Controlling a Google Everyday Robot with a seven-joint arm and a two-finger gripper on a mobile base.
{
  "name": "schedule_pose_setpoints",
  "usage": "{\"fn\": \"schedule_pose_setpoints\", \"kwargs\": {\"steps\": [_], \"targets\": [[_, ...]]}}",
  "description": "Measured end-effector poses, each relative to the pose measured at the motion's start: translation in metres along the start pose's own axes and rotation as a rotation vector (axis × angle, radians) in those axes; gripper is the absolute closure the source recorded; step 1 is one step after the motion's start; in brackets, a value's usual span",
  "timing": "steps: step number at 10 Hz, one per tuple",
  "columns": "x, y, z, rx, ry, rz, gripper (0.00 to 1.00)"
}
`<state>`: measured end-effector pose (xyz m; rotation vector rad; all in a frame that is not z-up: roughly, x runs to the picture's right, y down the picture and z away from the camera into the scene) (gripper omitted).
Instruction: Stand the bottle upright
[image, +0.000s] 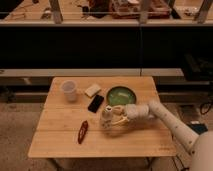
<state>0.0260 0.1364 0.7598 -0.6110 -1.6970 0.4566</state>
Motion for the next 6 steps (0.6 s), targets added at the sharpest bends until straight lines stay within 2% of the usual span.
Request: {"fn": "schedule_pose_setpoints", "kwargs": {"steps": [3,6], "targets": [[0.008,0.000,0.006,-0.007,0.031,0.009,0.95],[0.014,0.001,0.006,-0.006,0.035,0.020,0.95]]}}
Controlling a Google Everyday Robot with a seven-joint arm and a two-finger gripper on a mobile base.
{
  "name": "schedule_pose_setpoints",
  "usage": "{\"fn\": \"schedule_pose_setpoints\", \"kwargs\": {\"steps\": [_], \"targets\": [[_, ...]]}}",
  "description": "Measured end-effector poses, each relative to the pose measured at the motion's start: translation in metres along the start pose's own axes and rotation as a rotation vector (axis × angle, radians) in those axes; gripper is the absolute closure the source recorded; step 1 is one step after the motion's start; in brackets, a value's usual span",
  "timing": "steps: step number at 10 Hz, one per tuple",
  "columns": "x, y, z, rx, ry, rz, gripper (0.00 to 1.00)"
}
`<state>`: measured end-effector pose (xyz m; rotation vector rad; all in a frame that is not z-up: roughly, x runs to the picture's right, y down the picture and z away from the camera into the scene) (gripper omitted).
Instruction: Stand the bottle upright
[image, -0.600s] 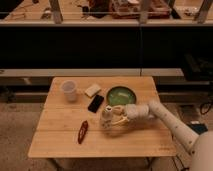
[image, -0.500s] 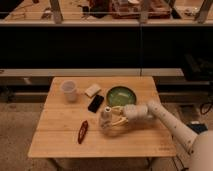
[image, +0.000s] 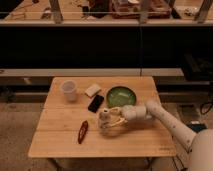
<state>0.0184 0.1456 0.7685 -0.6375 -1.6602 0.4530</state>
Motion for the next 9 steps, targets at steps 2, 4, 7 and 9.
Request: {"fn": "schedule_pose_setpoints", "kwargs": {"steps": [2,4,7,9], "targets": [[0.0027,0.0002,-0.0008,0.001,0.000,0.008,0.93],[0.0046,0.0004,-0.0009,-0.001,0.003,0.018,0.75],[0.0051,-0.0009,-0.0028,0.000,0.009,0.022,0.44],[0.0054,-0.0020,-0.0029,-0.003,0.012,0.023,0.27]]}}
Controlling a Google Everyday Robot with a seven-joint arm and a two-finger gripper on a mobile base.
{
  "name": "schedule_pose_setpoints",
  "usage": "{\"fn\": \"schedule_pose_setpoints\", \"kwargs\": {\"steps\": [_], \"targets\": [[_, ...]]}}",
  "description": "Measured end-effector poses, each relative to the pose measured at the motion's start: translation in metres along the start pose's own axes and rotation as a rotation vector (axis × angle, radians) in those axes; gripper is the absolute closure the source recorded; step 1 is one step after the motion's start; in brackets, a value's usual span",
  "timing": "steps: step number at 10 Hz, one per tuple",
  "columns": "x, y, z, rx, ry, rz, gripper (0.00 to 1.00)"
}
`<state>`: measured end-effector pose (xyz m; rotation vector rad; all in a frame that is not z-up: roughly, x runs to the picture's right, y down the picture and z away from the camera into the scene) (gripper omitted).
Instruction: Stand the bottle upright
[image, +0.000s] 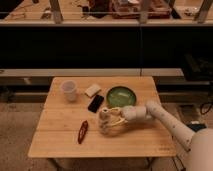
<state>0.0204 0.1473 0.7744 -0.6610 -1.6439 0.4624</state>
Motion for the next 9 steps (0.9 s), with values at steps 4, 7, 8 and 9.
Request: {"fn": "schedule_pose_setpoints", "kwargs": {"steps": [4,7,8,9], "targets": [[0.0006,-0.0014,-0.0011,-0.003,0.005,-0.003,0.20],[0.0050,0.0003,-0.0008,-0.009,-0.017,-0.026,0.20],[0.0065,0.0014,-0.0018,-0.009,-0.025,-0.032,0.20],[0.0076,0.0033,-0.0029,-0.010,-0.030,-0.042,0.20]]}}
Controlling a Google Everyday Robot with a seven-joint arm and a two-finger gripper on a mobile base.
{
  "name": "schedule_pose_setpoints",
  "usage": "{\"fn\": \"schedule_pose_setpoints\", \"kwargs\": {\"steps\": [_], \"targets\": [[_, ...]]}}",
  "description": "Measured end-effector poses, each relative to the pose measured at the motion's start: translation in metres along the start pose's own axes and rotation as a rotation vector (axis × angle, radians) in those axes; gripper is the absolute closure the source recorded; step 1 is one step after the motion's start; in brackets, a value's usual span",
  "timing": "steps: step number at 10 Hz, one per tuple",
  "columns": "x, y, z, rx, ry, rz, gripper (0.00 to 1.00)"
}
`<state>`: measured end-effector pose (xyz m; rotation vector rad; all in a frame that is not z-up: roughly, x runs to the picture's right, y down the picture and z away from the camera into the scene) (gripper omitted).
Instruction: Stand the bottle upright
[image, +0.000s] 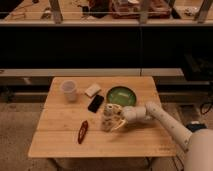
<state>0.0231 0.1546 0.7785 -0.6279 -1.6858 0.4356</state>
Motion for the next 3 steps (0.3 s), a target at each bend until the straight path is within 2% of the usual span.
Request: {"fn": "schedule_pose_setpoints", "kwargs": {"steps": [1,3], "targets": [[-0.003,0.001,-0.004,0.000,0.001,-0.027,0.20],[-0.013,0.004,-0.024,0.011,0.035,-0.059,0.20]]}}
